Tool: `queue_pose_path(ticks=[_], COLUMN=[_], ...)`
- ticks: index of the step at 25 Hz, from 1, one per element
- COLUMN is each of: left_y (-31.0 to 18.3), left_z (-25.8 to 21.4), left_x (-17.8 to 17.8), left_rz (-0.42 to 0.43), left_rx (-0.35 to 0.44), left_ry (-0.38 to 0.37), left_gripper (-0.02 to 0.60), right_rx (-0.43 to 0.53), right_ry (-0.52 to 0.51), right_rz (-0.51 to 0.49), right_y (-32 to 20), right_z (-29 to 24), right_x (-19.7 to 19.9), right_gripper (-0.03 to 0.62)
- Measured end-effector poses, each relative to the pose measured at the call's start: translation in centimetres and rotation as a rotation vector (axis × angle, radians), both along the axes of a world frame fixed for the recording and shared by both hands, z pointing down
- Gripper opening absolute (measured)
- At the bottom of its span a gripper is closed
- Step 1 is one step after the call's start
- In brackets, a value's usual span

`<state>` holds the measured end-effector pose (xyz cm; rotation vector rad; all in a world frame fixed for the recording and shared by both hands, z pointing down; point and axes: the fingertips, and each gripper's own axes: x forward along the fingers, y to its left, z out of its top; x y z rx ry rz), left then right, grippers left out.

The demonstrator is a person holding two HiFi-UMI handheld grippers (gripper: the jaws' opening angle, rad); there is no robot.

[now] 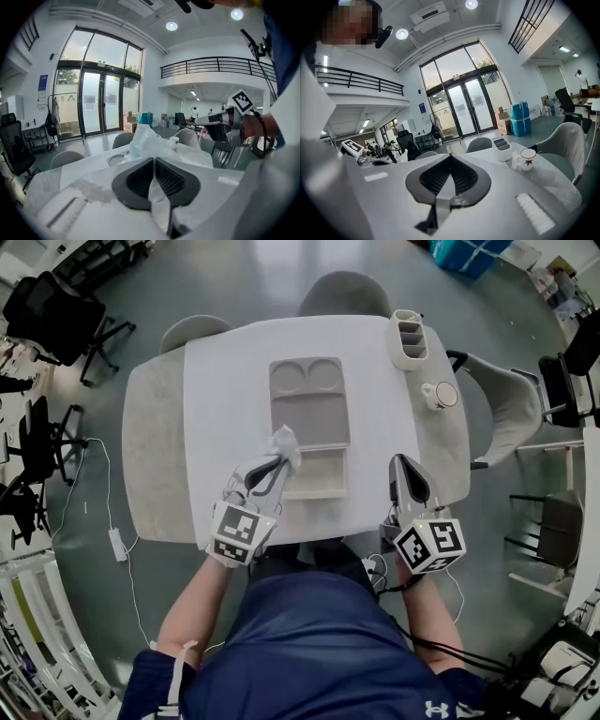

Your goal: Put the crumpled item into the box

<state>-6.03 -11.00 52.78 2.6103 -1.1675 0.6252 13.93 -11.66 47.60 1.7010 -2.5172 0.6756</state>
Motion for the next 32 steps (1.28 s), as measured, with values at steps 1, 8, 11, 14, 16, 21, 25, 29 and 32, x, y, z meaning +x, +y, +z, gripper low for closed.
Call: queue_pose_path(ticks=[1,8,11,14,16,21,25,29,32], left_y=[-0.1,-0.1,0.3,1.1,1.4,2.2,2.7,3.2,3.3], left_z=[0.5,4.1,5.8,8.1,9.4,12.0,13.7,15.2,16.0], left_x=[0.3,2.5,3.0,3.3,3.6,4.4,5.0,5.7,6.2], left_rz=[0.011,0.108,0.156,0.185,0.207,0.268,0.315,0.370,0.399], left_rx=[-0.003,-0.056,-0.091,-0.155,-0.191,-0.253,-0.297,-0.325,-0.331], left_ry=[-0.013,-0.086,-0.130,-0.161,-0.184,-0.242,-0.293,-0.354,-0.392], left_gripper=[0.016,0.015,0.016,0.017,0.016,0.017,0.017,0.017,0.017], right_rx=[-0.005,-0.034,-0.038,-0.044,-0.051,-0.062,-0.065,-0.076,-0.082], right_ry=[-0.001,-0.016,-0.016,-0.016,-0.017,-0.022,-0.021,-0.020,-0.022], right_rz=[0.003,0.036,0.049,0.060,0.065,0.074,0.078,0.086,0.088], right_y=[0.1,0.4,0.4,0.5,0.7,1.0,1.1,1.5,1.8], right_z=[0.1,1.0,1.1,1.2,1.4,1.8,1.9,2.2,2.5], right_x=[0.1,1.0,1.3,1.5,1.6,1.8,1.9,2.2,2.3], right_gripper=[0.002,0.002,0.002,0.002,0.002,0.002,0.002,0.002,0.002])
